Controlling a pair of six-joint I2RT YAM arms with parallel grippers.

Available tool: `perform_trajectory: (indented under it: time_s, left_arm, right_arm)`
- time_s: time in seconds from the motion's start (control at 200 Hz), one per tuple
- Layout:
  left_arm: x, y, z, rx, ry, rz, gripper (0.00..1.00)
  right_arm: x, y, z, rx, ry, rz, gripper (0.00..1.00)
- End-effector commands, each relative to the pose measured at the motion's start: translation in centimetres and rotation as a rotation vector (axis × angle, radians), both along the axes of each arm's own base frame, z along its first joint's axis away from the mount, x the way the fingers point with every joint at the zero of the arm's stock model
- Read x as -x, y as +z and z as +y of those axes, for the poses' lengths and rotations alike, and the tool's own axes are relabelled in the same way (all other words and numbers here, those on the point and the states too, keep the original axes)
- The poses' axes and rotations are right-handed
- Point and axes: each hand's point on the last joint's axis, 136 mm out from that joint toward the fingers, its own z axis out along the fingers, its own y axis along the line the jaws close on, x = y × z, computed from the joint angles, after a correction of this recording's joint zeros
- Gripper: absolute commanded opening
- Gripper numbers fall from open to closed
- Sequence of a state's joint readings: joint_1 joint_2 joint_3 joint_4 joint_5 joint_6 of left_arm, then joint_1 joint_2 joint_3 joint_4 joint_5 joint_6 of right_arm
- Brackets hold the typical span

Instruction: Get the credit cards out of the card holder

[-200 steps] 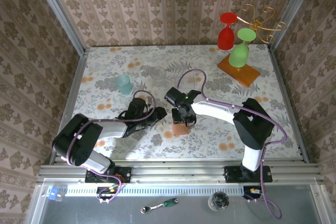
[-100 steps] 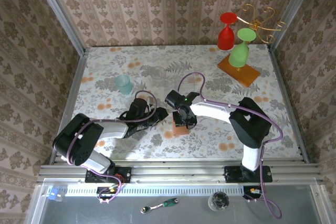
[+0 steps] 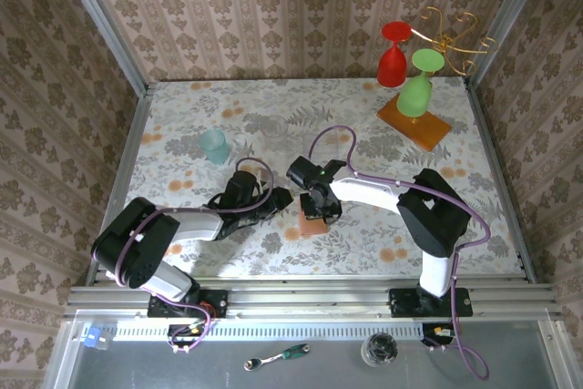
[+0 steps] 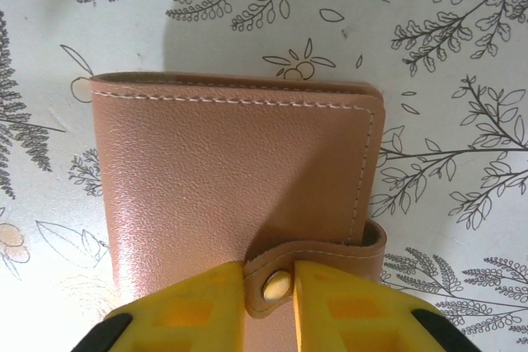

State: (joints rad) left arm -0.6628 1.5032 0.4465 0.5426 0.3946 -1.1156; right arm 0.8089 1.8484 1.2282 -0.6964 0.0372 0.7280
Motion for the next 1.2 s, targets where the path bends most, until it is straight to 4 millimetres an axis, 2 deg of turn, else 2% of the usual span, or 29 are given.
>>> perform_trajectory:
  time_s: [0.0, 0.22, 0.43, 0.575, 0.76, 0.94, 1.195]
  left_arm:
    - [-0.4, 1.7, -0.8, 0.026, -0.004, -0.031, 0.38]
    - [-0.4, 1.8, -1.0, 0.028, -0.010, -0.035, 0.37]
    - [-0.3, 2.0, -1.4, 0.032, -0.020, -0.037, 0.35]
    - [-0.1, 2.2, -1.8, 0.035, -0.034, -0.040, 0.34]
    - [0.0, 2.4, -2.6, 0.042, -0.049, -0.041, 0.27]
    - [0.3, 1.6, -3.0, 0.035, -0.063, -0.018, 0.23]
    - [1.4, 0.0, -3.0, 0.015, -0.087, 0.023, 0.17]
  right_arm:
    - [1.1, -2.2, -0.7, 0.022, 0.005, 0.060, 0.19]
    - [1.2, -2.2, -1.0, 0.018, -0.004, 0.058, 0.12]
    - [1.1, -1.4, -0.9, -0.001, -0.005, 0.037, 0.00]
    - [0.7, 0.3, -0.2, -0.062, -0.004, 0.000, 0.00]
    - [0.6, 1.6, 1.0, -0.157, -0.007, -0.015, 0.00]
    - [0.3, 1.9, 1.8, -0.233, -0.027, -0.024, 0.00]
    - [0.1, 1.9, 1.9, -0.284, -0.060, -0.031, 0.00]
